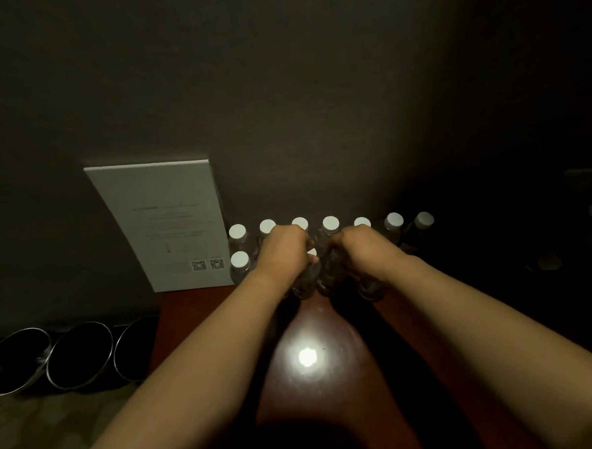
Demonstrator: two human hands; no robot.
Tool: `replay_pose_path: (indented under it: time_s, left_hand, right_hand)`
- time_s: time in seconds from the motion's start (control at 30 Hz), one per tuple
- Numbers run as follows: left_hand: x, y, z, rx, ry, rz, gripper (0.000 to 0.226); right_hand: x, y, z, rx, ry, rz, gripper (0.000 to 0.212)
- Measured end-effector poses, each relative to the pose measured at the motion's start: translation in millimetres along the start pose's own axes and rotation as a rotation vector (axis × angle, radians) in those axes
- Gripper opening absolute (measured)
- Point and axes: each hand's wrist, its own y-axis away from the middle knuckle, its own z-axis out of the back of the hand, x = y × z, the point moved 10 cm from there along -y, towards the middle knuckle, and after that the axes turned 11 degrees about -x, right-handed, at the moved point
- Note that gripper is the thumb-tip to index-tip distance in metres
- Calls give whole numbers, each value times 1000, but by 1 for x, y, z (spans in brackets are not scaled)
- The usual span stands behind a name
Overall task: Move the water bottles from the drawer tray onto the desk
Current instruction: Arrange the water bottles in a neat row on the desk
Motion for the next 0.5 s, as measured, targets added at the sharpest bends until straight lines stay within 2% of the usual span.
replay_pose_path:
  time_s: [0.5]
  left_hand:
    - [-1,3,1,-33,-21,-19,26]
  right_hand:
    - [3,5,1,37,49,-27,24]
